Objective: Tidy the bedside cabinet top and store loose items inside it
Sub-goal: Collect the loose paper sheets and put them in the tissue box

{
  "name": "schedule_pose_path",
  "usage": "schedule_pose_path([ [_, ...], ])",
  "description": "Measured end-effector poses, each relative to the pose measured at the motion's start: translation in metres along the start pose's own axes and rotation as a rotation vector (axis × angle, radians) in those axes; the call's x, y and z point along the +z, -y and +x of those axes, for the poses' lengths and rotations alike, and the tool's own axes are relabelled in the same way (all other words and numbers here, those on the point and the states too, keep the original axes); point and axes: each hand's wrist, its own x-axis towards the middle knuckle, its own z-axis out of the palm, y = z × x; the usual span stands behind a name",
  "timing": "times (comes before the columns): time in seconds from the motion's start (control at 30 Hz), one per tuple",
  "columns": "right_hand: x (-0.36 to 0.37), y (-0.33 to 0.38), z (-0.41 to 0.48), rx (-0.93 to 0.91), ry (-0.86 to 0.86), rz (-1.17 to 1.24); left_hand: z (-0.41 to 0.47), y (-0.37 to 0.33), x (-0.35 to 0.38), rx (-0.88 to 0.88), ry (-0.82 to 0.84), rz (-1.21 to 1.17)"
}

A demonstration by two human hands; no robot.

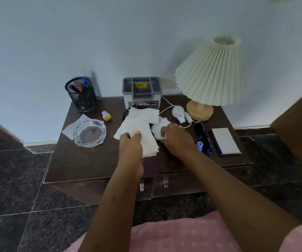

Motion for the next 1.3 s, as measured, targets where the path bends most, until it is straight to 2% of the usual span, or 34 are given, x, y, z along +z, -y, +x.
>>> schedule_pose_path([
  [0.13, -0.001, -0.007, 0.0, 0.019, -0.044, 0.051, -0.001, -0.001, 0.0, 0.009, 0.0, 0.035],
  [0.27, -0.015, -0.015, 0.003, 0.115, -0.092, 0.345, -0.003, 0.0, 0.001, 0.015, 0.005, 0.062],
  [0.37, -0.032, -0.016, 0.006, 0.214, -0.155, 0.718, -0.002, 0.0, 0.0, 0.013, 0.002, 0.057],
  [0.47, -0.051, -0.014, 0.004, 0.34, -0.161, 1.279, 0.001, -0.001, 0.0, 0.012, 0.0, 0.037],
  [0.5, -0.057, -0.012, 0.002, 0.35, -0.148, 1.434, 0.002, 0.0, 0.0, 0.011, -0.001, 0.028],
  [0.57, -0.065, -0.009, -0.001, 0.283, -0.143, 1.588, 0.004, 0.0, 0.0, 0.003, -0.009, 0.02],
  [0.63, -0.07, -0.003, -0.004, 0.141, -0.146, 1.552, 0.005, 0.0, -0.001, -0.025, -0.003, 0.012],
  [0.67, -0.072, 0.0, -0.006, 0.048, -0.155, 1.46, 0.004, -0.001, -0.001, -0.042, 0.004, -0.003],
  [0.77, -0.076, 0.01, -0.017, -0.27, -0.218, 0.954, 0.001, -0.005, -0.001, -0.079, 0.012, -0.135],
  [0.83, -0.077, 0.017, -0.024, -0.401, -0.201, 0.729, -0.001, -0.007, -0.001, -0.07, 0.005, -0.214],
  [0.97, -0.077, 0.026, -0.032, -0.492, -0.151, 0.548, -0.003, -0.011, -0.002, -0.088, 0.01, -0.342],
  [1.07, -0.078, 0.028, -0.033, -0.487, -0.191, 0.488, -0.002, -0.014, -0.004, -0.081, 0.057, -0.395],
  [1.17, -0.08, 0.029, -0.033, -0.472, -0.254, 0.482, -0.004, -0.013, -0.004, -0.047, 0.1, -0.325],
  [1.3, -0.079, 0.031, -0.035, -0.525, -0.172, 0.47, -0.003, -0.012, -0.004, 0.004, 0.034, -0.23],
])
